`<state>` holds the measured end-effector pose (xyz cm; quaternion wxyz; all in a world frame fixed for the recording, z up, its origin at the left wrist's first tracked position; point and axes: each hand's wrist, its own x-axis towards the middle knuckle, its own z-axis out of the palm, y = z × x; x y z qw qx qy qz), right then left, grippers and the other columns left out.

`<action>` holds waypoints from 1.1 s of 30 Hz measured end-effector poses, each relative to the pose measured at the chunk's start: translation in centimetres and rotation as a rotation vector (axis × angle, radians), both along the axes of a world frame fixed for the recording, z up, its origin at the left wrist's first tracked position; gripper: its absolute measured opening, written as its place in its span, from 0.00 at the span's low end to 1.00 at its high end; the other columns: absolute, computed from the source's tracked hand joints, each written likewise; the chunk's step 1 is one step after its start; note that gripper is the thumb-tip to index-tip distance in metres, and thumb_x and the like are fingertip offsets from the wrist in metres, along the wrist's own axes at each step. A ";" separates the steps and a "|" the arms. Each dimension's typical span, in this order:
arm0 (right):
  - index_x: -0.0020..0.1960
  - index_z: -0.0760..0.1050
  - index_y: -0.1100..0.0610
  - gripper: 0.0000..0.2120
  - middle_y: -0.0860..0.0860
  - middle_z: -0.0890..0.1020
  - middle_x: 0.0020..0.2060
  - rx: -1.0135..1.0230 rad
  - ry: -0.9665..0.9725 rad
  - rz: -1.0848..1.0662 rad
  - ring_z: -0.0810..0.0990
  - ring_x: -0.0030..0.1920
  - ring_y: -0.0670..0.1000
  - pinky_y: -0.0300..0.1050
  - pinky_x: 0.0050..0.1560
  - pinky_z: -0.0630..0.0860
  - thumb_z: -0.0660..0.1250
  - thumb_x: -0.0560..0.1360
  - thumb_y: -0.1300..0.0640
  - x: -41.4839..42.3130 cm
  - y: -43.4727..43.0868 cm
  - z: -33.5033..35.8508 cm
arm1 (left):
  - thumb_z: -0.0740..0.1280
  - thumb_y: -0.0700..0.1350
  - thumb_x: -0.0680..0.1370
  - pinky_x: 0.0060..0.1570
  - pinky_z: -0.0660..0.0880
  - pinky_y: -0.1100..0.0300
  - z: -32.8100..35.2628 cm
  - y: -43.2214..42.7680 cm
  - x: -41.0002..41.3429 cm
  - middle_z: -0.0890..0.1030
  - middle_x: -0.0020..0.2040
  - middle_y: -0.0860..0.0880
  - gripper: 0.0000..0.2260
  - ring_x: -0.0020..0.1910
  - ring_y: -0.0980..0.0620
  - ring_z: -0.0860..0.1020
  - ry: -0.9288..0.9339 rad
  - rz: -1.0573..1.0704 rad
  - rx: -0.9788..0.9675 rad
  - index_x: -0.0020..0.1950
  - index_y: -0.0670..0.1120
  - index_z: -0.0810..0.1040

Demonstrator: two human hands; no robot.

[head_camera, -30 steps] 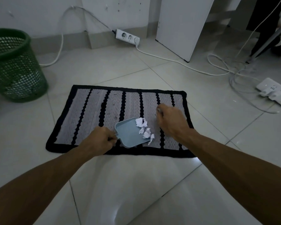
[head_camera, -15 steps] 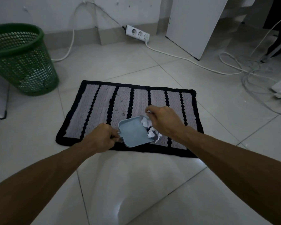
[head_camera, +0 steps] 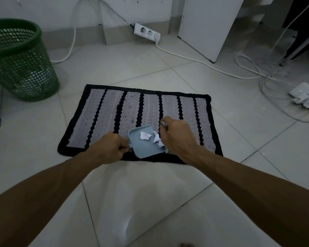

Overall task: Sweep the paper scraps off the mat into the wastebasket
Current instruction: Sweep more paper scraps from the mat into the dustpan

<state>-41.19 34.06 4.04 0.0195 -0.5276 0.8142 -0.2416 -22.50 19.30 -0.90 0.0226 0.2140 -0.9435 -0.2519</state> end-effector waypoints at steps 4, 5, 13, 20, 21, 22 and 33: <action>0.51 0.78 0.60 0.09 0.52 0.82 0.33 -0.076 -0.102 0.016 0.76 0.25 0.49 0.45 0.25 0.78 0.60 0.81 0.58 0.6 -1.3 1.4 | 0.69 0.38 0.73 0.30 0.68 0.73 0.2 1.2 0.4 0.86 0.37 0.47 0.07 0.22 0.60 0.72 0.018 0.029 -0.002 0.46 0.44 0.86; 0.50 0.78 0.60 0.09 0.53 0.82 0.33 -0.101 -0.113 0.009 0.78 0.25 0.50 0.47 0.26 0.79 0.61 0.81 0.58 0.4 -1.3 1.8 | 0.69 0.38 0.72 0.29 0.65 0.74 0.2 1.3 0.5 0.86 0.37 0.47 0.07 0.22 0.61 0.71 0.023 0.039 0.000 0.45 0.44 0.86; 0.54 0.79 0.59 0.09 0.55 0.83 0.32 -0.062 -0.019 0.105 0.76 0.24 0.49 0.42 0.25 0.76 0.62 0.81 0.58 1.5 -1.1 0.3 | 0.67 0.37 0.72 0.35 0.80 0.57 -1.7 2.7 1.4 0.86 0.44 0.46 0.07 0.29 0.54 0.81 0.112 0.170 0.054 0.44 0.44 0.86; 0.52 0.79 0.55 0.05 0.51 0.84 0.36 -0.312 -0.159 0.014 0.82 0.30 0.48 0.38 0.28 0.78 0.64 0.80 0.56 -0.6 -4.3 4.8 | 0.66 0.36 0.73 0.29 0.76 0.58 0.2 0.4 2.8 0.85 0.35 0.48 0.08 0.29 0.54 0.78 0.271 0.382 0.062 0.38 0.41 0.84; 0.51 0.79 0.55 0.05 0.52 0.84 0.36 -0.352 -0.167 0.008 0.83 0.33 0.50 0.43 0.32 0.81 0.65 0.79 0.57 -1.1 -5.0 5.8 | 0.66 0.36 0.72 0.30 0.76 0.55 0.9 -0.8 3.3 0.85 0.34 0.48 0.07 0.30 0.52 0.79 0.295 0.427 0.042 0.37 0.41 0.84; 0.51 0.79 0.55 0.05 0.52 0.84 0.37 -0.383 -0.177 0.013 0.84 0.34 0.51 0.47 0.35 0.82 0.65 0.79 0.57 -1.4 -5.8 6.7 | 0.66 0.36 0.72 0.33 0.77 0.54 1.8 -2.1 3.9 0.85 0.34 0.48 0.07 0.31 0.52 0.80 0.324 0.473 0.015 0.38 0.42 0.84; 0.48 0.77 0.52 0.01 0.52 0.84 0.38 -0.391 -0.311 0.273 0.84 0.36 0.50 0.53 0.39 0.83 0.66 0.78 0.56 4.4 -19.6 7.3 | 0.68 0.38 0.73 0.45 0.77 0.58 16.6 -18.5 12.4 0.86 0.42 0.43 0.07 0.38 0.47 0.82 0.511 0.894 -0.359 0.47 0.41 0.85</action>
